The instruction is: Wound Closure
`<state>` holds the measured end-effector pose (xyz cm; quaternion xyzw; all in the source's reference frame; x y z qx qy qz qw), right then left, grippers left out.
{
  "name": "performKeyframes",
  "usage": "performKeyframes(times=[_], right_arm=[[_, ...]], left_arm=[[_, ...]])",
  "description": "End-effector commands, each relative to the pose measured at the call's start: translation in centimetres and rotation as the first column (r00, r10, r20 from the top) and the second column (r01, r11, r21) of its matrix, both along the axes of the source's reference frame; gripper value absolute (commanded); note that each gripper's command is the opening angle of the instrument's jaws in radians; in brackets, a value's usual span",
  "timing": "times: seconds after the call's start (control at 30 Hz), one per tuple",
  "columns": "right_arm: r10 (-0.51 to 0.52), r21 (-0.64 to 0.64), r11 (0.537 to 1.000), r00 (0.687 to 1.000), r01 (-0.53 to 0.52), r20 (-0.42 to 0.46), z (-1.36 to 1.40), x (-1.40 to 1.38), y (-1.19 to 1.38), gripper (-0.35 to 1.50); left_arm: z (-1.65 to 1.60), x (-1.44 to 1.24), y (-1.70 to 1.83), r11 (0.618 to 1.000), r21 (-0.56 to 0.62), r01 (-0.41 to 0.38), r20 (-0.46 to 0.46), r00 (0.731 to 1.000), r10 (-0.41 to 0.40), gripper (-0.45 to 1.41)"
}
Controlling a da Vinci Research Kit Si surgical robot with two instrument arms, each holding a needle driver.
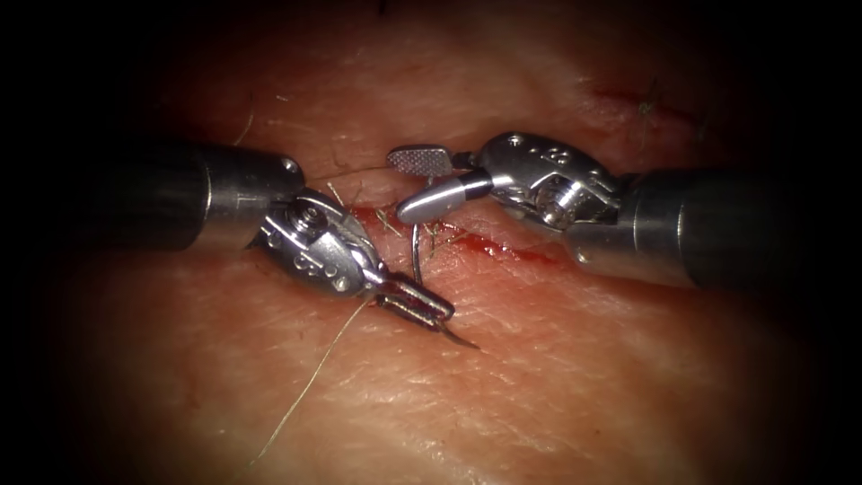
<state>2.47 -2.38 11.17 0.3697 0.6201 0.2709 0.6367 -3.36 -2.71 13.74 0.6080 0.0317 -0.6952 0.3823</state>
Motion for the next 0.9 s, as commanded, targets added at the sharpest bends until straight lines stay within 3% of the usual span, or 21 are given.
performKeyframes(times=[0.03, 0.07, 0.17, 0.27, 0.5, 0.9], right_arm=[[0.001, -0.001, 1.000, 1.000, -0.001, -0.003, 0.03, 0.06, 0.00, 0.34], [0.001, 0.000, 1.000, 1.000, -0.001, -0.003, 0.02, 0.05, 0.00, 0.35], [0.035, 0.014, 0.999, 0.999, -0.035, 0.021, -0.03, -0.05, 0.08, 0.81], [0.039, 0.008, 0.999, 0.999, -0.039, 0.011, -0.06, -0.13, 0.11, 0.82], [0.081, -0.008, 0.997, 0.996, -0.081, 0.023, -0.10, -0.18, 0.18, 1.26], [0.105, -0.051, 0.993, 0.994, -0.103, 0.027, -0.05, -0.31, 0.18, 1.29]], left_arm=[[0.06, -0.06, -0.02, 1.000, 0.002, -0.001, 0.001, 1.000, 0.001, -0.45], [0.06, -0.06, -0.02, 1.000, 0.002, -0.001, 0.001, 1.000, 0.001, -0.45], [0.05, -0.04, -0.02, 1.000, 0.000, -0.002, -0.002, 1.000, 0.002, -0.45], [0.05, -0.04, -0.01, 1.000, -0.001, 0.000, -0.002, 1.000, 0.000, -0.45], [0.04, -0.01, -0.02, 1.000, -0.003, 0.002, -0.004, 1.000, -0.002, -0.45], [-0.02, 0.09, 0.02, 1.000, -0.015, 0.014, -0.016, 1.000, -0.014, -0.45]])
